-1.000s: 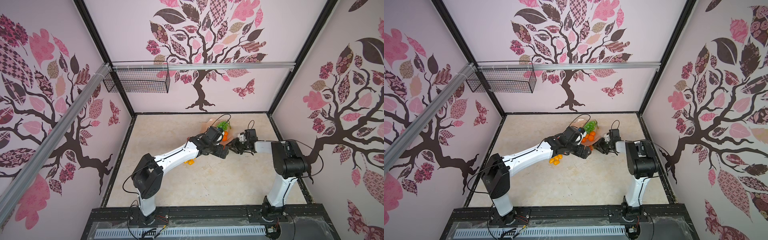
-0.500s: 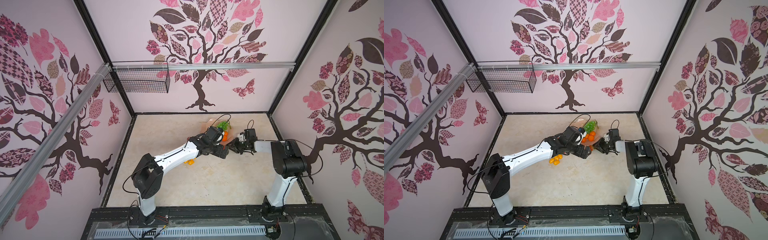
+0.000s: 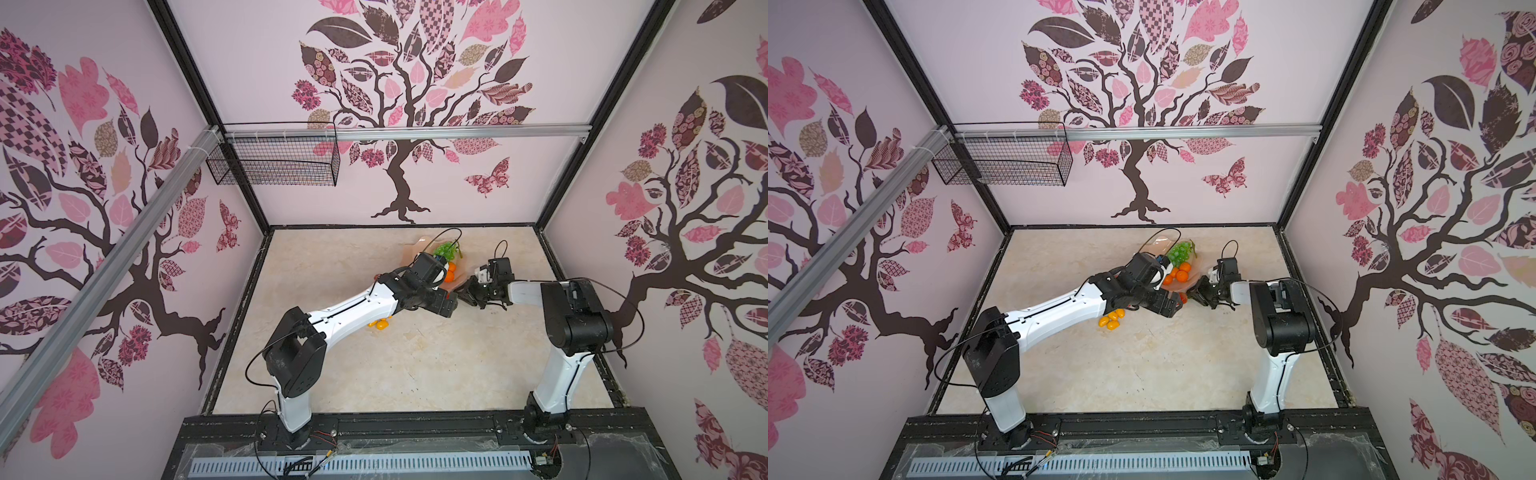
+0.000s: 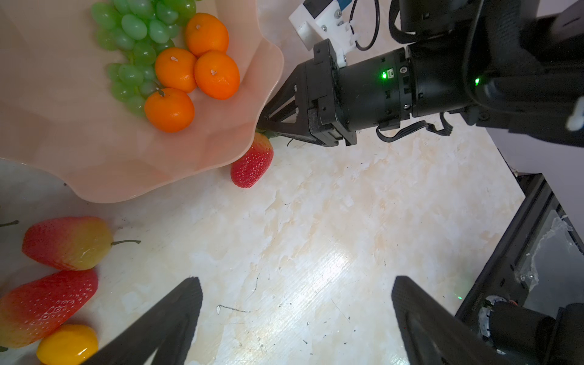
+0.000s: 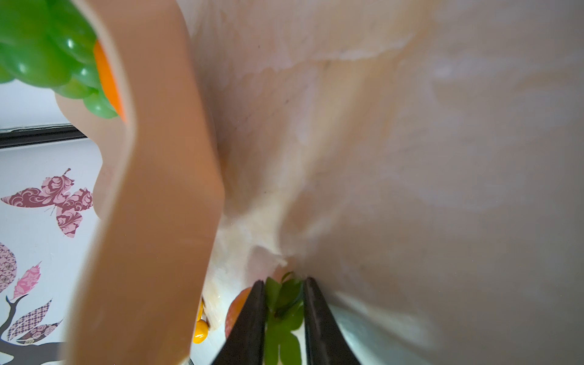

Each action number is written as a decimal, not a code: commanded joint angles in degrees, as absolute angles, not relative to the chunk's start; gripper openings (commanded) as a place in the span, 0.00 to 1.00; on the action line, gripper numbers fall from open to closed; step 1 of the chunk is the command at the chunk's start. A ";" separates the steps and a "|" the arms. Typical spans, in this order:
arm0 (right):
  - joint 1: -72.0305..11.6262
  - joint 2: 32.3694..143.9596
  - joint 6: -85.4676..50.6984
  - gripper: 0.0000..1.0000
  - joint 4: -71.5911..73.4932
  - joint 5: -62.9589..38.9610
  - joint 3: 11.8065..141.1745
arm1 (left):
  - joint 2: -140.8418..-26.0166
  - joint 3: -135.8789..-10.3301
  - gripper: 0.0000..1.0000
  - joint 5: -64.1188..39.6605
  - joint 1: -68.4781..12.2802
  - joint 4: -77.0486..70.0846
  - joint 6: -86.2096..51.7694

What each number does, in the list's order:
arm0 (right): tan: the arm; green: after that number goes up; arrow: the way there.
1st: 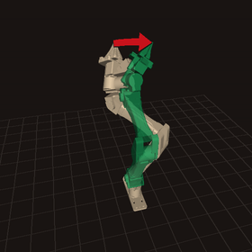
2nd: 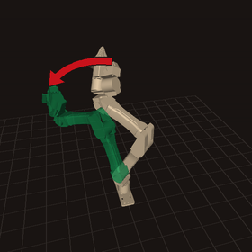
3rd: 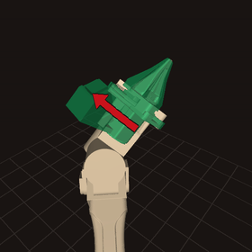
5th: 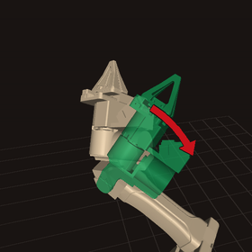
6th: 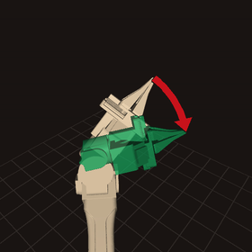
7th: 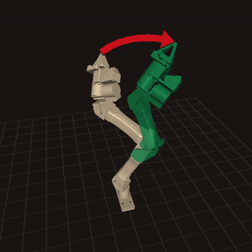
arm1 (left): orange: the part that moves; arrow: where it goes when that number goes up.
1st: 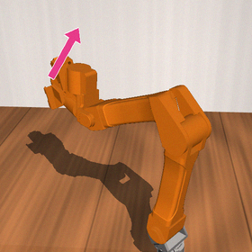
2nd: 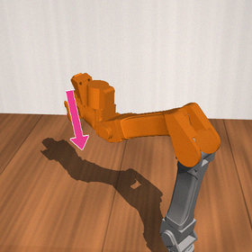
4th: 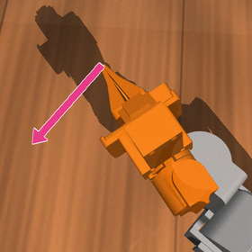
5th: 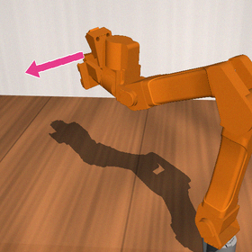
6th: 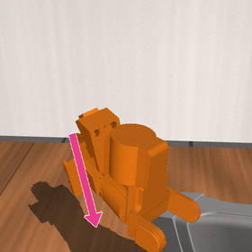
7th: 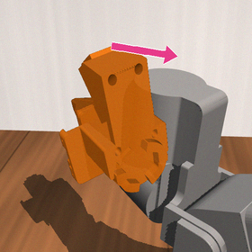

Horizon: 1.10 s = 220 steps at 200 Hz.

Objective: Arrange fruit in a fruit bowl
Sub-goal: Pick up the fruit from the center of the table.

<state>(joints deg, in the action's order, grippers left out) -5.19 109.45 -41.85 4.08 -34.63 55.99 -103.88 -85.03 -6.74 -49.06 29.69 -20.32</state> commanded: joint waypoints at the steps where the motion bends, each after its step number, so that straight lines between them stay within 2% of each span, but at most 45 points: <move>1: -5.55 112.12 -42.01 0.23 3.65 -34.22 57.04 | -103.62 -86.13 0.98 -7.12 -49.05 29.49 -19.95; 138: -5.61 110.63 -42.72 0.05 4.40 -34.33 57.15 | -102.61 -85.25 0.98 -5.83 -49.00 29.37 -20.13; 220: -5.61 103.77 -41.25 0.00 3.07 -31.26 54.96 | -101.17 -84.60 0.98 -3.65 -48.79 29.18 -20.39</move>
<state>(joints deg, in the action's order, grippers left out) -5.19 108.81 -42.37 4.47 -33.26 55.70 -103.77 -85.01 -5.19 -49.06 29.69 -20.45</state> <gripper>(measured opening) 0.048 0.980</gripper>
